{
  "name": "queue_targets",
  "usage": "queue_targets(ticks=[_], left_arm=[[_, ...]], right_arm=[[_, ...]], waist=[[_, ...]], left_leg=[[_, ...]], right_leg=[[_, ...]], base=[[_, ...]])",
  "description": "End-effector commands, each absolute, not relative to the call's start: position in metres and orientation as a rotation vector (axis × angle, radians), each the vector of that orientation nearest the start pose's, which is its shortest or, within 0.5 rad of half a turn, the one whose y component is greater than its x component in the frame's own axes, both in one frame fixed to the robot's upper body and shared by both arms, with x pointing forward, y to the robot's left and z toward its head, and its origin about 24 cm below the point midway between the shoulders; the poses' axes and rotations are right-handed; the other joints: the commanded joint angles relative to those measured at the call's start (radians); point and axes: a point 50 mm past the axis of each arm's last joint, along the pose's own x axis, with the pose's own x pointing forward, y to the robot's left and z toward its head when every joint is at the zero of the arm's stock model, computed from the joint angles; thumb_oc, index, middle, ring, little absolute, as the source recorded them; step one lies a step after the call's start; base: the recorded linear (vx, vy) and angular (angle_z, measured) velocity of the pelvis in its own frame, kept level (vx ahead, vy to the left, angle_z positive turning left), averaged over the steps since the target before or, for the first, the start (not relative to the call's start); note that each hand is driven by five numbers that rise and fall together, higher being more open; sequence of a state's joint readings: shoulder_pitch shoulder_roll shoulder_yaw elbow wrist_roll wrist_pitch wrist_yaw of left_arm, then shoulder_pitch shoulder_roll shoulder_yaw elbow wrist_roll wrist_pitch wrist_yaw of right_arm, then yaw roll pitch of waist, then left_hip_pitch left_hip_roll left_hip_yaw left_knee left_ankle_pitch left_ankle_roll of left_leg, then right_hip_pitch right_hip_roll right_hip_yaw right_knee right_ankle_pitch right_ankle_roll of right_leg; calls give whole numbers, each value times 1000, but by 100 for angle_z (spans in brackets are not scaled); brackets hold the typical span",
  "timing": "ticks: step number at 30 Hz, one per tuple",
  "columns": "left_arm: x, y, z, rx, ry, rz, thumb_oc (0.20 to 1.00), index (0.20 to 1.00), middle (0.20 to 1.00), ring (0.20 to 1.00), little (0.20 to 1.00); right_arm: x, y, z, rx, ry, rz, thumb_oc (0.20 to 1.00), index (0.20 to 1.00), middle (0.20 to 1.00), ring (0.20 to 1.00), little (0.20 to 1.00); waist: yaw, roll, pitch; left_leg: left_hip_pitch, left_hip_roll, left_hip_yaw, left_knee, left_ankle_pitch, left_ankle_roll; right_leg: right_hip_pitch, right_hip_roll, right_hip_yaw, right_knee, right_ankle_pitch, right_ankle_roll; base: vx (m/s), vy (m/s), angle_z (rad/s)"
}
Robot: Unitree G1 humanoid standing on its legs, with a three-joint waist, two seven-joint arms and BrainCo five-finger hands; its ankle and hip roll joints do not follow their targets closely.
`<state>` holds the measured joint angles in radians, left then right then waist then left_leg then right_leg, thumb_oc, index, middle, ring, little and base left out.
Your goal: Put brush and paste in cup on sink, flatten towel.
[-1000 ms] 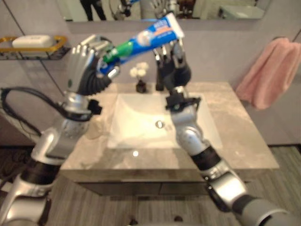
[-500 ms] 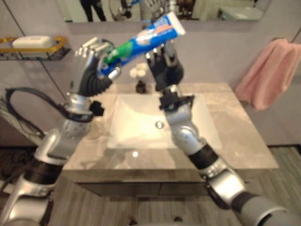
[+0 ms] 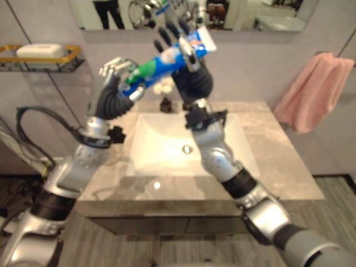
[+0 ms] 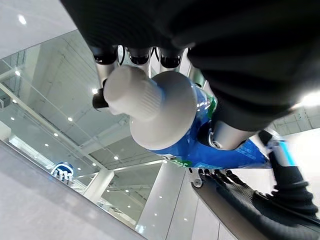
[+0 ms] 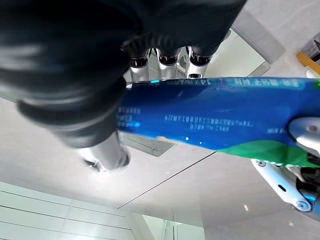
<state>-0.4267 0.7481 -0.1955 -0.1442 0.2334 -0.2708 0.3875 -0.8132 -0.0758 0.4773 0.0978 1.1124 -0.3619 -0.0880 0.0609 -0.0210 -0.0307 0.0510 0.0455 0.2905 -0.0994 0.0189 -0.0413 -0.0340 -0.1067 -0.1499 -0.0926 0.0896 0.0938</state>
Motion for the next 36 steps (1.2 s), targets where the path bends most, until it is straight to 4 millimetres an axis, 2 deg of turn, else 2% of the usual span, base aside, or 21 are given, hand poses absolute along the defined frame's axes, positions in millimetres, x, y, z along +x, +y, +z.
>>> queue_targets(ticks=[1, 6, 7, 8, 14, 19, 20, 23, 27, 31, 32, 33, 36], left_arm=[[283, 181, 250, 796, -1019, 84, 200, 200, 200, 200, 200], [284, 179, 249, 791, -1019, 86, 200, 200, 200, 200, 200], [285, 179, 249, 787, -1016, 97, 809, 809, 809, 809, 809], [286, 179, 248, 787, -1011, 99, 1000, 1000, 1000, 1000, 1000], [282, 185, 245, 787, -1019, 173, 1000, 1000, 1000, 1000, 1000], [269, 194, 247, 791, -1049, 218, 1000, 1000, 1000, 1000, 1000], [258, 205, 246, 771, -1059, 246, 1000, 1000, 1000, 1000, 1000], [247, 216, 240, 760, -1047, 291, 1000, 1000, 1000, 1000, 1000], [229, 247, 222, 768, -953, 386, 1000, 1000, 1000, 1000, 1000], [228, 247, 222, 769, -951, 388, 1000, 1000, 1000, 1000, 1000], [218, 286, 181, 691, -701, 488, 1000, 1000, 1000, 1000, 1000], [216, 295, 165, 677, -613, 513, 1000, 1000, 1000, 1000, 1000], [205, 307, 139, 693, -458, 474, 1000, 1000, 1000, 1000, 1000]], right_arm=[[299, -1, 277, 982, -594, 793, 200, 200, 200, 200, 200], [300, -3, 277, 985, -597, 781, 200, 200, 200, 200, 200], [300, -5, 278, 993, -605, 767, 200, 200, 200, 200, 200], [300, -6, 279, 996, -610, 761, 200, 200, 200, 200, 200], [300, -13, 287, 1082, -660, 687, 200, 200, 200, 200, 200], [304, -20, 287, 1120, -676, 585, 200, 200, 200, 200, 200], [308, -26, 288, 1127, -692, 546, 200, 200, 200, 200, 200], [310, -33, 289, 1128, -711, 514, 200, 200, 200, 200, 200], [315, -58, 289, 1057, -777, 425, 200, 200, 200, 200, 200], [315, -57, 289, 1057, -774, 427, 200, 200, 200, 200, 200], [320, -87, 291, 1009, -845, 327, 200, 200, 200, 200, 200], [320, -91, 290, 1006, -852, 315, 200, 200, 200, 200, 200], [320, -106, 284, 925, -872, 269, 200, 200, 200, 200, 200]], waist=[[7, -36, -12], [4, -36, -12], [3, -36, -12], [3, -36, -12], [11, -34, -11], [27, -31, -6], [49, -30, 1], [80, -31, 6], [134, -31, 23], [125, -31, 19], [196, -28, 38], [211, -30, 40], [233, -28, 53]], left_leg=[[31, 14, -79, 12, -106, 27], [31, 15, -81, 12, -106, 27], [31, 15, -83, 12, -106, 27], [31, 16, -84, 12, -106, 27], [30, 18, -102, 12, -105, 28], [23, 16, -128, 12, -100, 29], [12, 13, -149, 12, -94, 27], [-4, 10, -180, 12, -88, 24], [-40, -2, -242, 12, -71, 21], [-46, -5, -248, 12, -67, 22], [-81, -21, -325, 12, -51, 22], [-82, -21, -346, 12, -58, 18], [-96, -32, -382, 12, -53, 21]], right_leg=[[25, -88, -71, 5, -28, 50], [27, -87, -74, 5, -29, 49], [29, -86, -75, 5, -31, 48], [30, -86, -76, 5, -32, 47], [44, -89, -93, 5, -39, 43], [58, -94, -116, 5, -44, 40], [63, -98, -132, 5, -47, 38], [70, -103, -158, 5, -52, 38], [82, -114, -222, 5, -56, 38], [80, -116, -229, 5, -54, 38], [104, -127, -304, 5, -59, 42], [117, -126, -314, 5, -71, 49], [131, -129, -355, 5, -72, 53]], base=[[0, 0, 0], [0, 0, 0], [0, 0, 0], [0, 0, 0], [1, -10, 2], [-6, -14, 19], [-14, -10, 15], [-5, -8, 47], [-10, 0, 40], [5, 1, 44], [89, -19, 17], [100, -17, 29], [53, 2, 90]])
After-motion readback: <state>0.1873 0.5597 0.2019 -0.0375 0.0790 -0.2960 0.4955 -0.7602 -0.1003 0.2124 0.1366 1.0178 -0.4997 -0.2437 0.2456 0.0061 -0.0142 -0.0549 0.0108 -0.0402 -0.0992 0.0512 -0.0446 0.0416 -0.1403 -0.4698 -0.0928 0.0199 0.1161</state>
